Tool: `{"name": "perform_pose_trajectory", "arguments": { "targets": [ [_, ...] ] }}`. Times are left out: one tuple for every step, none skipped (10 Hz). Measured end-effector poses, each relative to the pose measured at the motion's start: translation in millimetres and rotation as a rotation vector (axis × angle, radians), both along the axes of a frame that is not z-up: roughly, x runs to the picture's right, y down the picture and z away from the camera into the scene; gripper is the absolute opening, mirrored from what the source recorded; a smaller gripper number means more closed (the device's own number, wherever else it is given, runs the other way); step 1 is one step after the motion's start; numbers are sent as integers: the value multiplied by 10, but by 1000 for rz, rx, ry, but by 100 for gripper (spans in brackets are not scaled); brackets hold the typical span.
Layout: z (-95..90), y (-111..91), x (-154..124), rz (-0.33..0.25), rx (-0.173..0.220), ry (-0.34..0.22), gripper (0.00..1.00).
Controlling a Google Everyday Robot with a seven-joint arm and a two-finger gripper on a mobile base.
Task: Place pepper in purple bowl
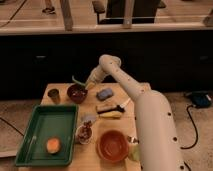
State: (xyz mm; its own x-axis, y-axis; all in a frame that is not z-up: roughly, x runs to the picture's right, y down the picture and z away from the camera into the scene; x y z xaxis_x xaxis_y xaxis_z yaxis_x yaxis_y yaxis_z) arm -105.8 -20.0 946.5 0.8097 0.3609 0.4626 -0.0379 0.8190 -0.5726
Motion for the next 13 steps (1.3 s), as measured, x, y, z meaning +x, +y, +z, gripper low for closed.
{"name": "perform_pose_trajectory", "arguments": {
  "targets": [
    [3, 4, -6, -1, -2, -4, 0],
    [-17, 16, -10, -11, 6, -2, 0],
    [-67, -1, -29, -22, 19, -1, 0],
    [-176, -55, -66, -43, 41, 4, 0],
    [-242, -92, -84, -57, 53, 11, 0],
    [-292, -112, -99, -74, 66, 22, 0],
    [-319, -108, -122, -89, 75, 25, 0],
    [-355, -115, -151, -110, 85, 26, 0],
    [-370, -109, -158, -132, 89, 25, 0],
    [-384, -88, -190, -167, 91, 18, 0],
    [-401, -76, -223, -195, 93, 11, 0],
    [-417, -60, -258, -219, 95, 6, 0],
    [-428, -61, -268, -228, 100, 6, 0]
  ]
}}
